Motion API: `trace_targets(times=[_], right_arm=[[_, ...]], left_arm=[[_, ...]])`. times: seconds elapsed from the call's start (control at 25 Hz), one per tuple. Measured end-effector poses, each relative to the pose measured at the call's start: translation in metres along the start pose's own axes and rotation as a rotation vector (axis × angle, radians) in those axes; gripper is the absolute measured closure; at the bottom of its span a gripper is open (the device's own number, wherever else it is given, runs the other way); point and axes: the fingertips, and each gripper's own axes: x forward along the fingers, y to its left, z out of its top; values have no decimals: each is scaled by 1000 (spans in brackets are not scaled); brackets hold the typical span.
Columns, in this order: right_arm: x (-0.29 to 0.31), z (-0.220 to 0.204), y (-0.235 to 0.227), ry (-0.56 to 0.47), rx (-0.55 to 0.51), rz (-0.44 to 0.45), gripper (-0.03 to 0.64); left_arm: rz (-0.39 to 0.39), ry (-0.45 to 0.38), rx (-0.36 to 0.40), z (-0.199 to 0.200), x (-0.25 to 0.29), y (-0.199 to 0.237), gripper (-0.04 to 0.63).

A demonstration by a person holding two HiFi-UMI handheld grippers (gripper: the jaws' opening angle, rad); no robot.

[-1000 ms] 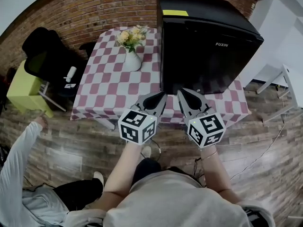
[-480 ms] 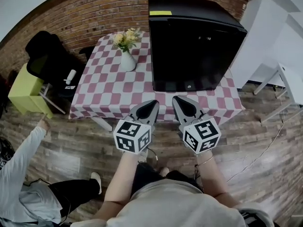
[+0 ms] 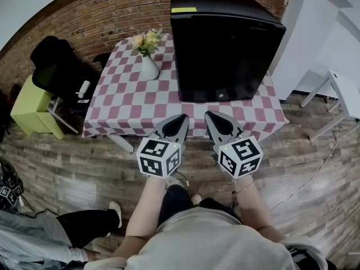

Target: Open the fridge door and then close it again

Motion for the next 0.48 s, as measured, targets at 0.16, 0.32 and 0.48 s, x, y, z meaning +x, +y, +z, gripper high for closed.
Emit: trace_targets(times=[0.16, 0.32, 0.48], right_arm=[[1, 3, -2, -13, 23, -2, 618], [0, 4, -5, -20, 37, -11, 618], [-3, 7, -10, -17, 28, -24, 618]], left_arm=[[-5, -9, -12, 3, 4, -2, 586], [-12, -15, -6, 8, 3, -1, 586], [-16, -16, -10, 12, 6, 1, 586]])
